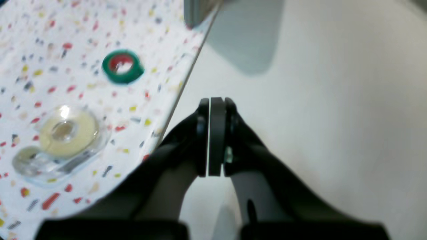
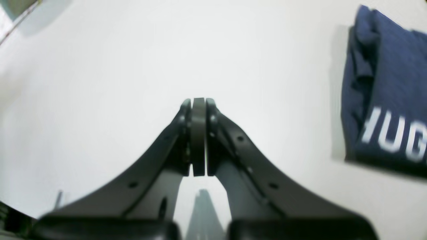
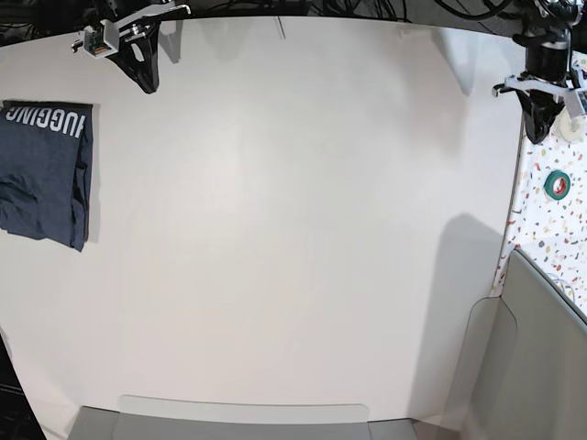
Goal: Layout the t-shirt on the table in an organized manner, then fold the t-shirt properly
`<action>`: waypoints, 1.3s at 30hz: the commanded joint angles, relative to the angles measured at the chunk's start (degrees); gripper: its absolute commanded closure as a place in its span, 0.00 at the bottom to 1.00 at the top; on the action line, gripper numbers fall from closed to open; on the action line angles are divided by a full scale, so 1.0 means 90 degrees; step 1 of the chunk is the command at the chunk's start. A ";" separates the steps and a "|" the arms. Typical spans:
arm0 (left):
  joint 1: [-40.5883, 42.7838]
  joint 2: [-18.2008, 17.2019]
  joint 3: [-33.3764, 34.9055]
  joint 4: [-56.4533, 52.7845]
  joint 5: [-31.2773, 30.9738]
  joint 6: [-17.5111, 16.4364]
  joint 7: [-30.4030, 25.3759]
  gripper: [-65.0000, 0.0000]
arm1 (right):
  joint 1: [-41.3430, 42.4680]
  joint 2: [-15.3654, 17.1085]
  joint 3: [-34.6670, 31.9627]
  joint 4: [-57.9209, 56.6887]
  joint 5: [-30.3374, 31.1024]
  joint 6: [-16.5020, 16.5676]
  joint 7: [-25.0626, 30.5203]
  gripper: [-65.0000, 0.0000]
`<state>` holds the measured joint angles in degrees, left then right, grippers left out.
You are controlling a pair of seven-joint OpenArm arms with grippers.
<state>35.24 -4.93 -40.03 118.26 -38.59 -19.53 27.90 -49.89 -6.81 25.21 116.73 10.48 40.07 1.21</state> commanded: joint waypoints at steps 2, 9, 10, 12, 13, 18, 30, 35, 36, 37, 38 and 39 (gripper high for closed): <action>0.0631 -0.0082 0.0194 0.0101 -0.0045 -0.0003 -0.0917 1.00 | -0.0313 -0.0244 0.0114 0.0105 0.0100 -0.0008 0.0124 1.00; 0.2204 -0.0043 0.0399 0.0101 -0.0045 0.0006 -0.1806 1.00 | -0.0967 -0.0244 0.0661 0.0007 0.0100 -0.0008 -0.0442 1.00; 0.2360 -0.0014 0.0399 0.0091 -0.0045 0.0006 -0.1806 1.00 | -0.1094 -0.0244 0.0759 -0.0042 0.0100 -0.0008 -0.0501 1.00; 0.2614 0.0152 0.0370 0.0081 -0.0045 0.0006 -0.1806 1.00 | -0.1368 -0.0244 0.0896 -0.0188 0.0100 -0.0008 -0.0550 1.00; 0.2721 0.0259 0.0380 0.0081 -0.0045 0.0016 -0.1786 1.00 | -0.1514 -0.0244 0.0974 -0.0286 0.0100 -0.0008 -0.0550 1.00; 0.3044 0.0758 0.0614 -0.0075 -0.0045 0.0026 -0.1425 1.00 | -0.2061 -0.0244 0.1033 -0.1009 0.0100 -0.0008 -0.0560 1.00; 0.1813 0.1520 0.1923 -0.4588 -0.0074 0.0036 -0.0516 1.00 | 0.0058 0.1201 -0.0003 -0.6723 -0.1081 -0.0008 -0.1663 1.00; 0.0846 0.1480 0.1933 -0.6151 -0.0035 0.0036 -0.1054 1.00 | 0.1504 0.1289 -0.0003 -0.8843 -0.1355 -0.0008 -0.1185 1.00; 0.0651 0.1471 0.1933 -0.6395 -0.0035 0.0036 -0.1161 1.00 | 0.1699 0.1289 -0.0003 -0.9097 -0.1414 -0.0008 -0.1029 1.00; 0.0397 0.1412 0.1942 -0.6717 -0.0015 0.0036 -0.1278 1.00 | 0.1953 0.1260 -0.0003 -0.9370 -0.1570 -0.0008 -0.0892 1.00; 0.0191 0.1334 0.1952 -0.6991 -0.0015 0.0036 -0.1386 1.00 | 0.2217 0.1230 -0.0003 -0.9556 -0.1755 -0.0008 -0.0814 1.00; -0.0053 0.1236 0.2030 -0.7352 -0.0015 0.0045 -0.1503 1.00 | 0.2481 0.1211 -0.0003 -0.9790 -0.1980 -0.0008 -0.0784 1.00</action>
<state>33.98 6.11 -21.91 51.72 -38.37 -18.61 14.26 -26.68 4.14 25.19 28.34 -7.90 39.00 -6.11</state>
